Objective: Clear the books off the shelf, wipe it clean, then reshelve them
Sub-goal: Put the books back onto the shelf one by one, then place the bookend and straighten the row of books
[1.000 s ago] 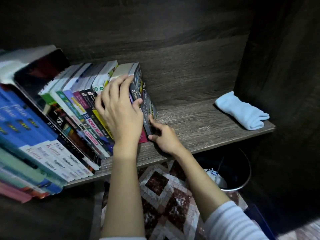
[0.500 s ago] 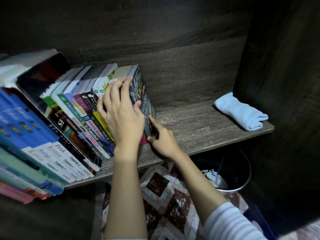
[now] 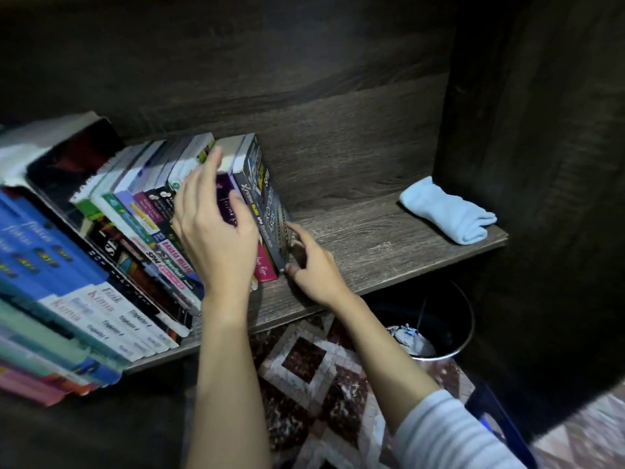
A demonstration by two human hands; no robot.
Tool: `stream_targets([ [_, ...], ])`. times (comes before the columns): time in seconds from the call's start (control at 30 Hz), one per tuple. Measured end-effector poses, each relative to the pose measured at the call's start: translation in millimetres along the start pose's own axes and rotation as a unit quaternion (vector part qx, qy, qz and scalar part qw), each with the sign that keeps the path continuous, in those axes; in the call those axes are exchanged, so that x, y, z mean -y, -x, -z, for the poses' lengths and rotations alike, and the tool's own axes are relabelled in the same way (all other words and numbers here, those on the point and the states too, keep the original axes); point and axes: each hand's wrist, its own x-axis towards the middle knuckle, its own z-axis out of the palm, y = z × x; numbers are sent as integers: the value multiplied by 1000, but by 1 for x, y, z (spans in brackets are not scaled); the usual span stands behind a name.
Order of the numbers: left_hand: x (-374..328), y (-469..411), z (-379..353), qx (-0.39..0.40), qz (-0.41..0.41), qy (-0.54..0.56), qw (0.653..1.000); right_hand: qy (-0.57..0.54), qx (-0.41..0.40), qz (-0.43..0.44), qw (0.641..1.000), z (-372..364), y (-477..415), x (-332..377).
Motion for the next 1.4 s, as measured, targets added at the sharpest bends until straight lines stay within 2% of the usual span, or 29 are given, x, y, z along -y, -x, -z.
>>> stream_targets([
  [0.43, -17, 15, 19, 24, -11, 50, 998, 13, -89, -1, 996, 21, 31, 13],
  [0.57, -24, 28, 29, 51, 16, 68, 996, 31, -122, 7, 992, 35, 49, 21],
  [0.73, -42, 54, 30, 103, 36, 104, 989, 49, -160, 35, 985, 58, 67, 30],
  [0.93, -65, 88, 7, 178, 2, 146, 973, 110, -191, 1, 975, 90, 88, 12],
  [1.03, -68, 105, -11, 214, 59, 146, 964, 139, -206, -49, 967, 111, 101, -4],
  [1.13, -79, 133, -38, 287, 150, 155, 933, 159, -234, -130, 950, 137, 117, -30],
  [1.23, -82, 171, -65, 416, 146, 96, 892, 155, -248, -196, 936, 159, 134, -59],
  [1.33, -68, 211, -82, 578, 109, -22, 808, 177, -244, -255, 919, 169, 161, -96],
  [1.4, -56, 237, -90, 626, 150, -51, 763, 231, -218, -289, 903, 170, 181, -125],
])
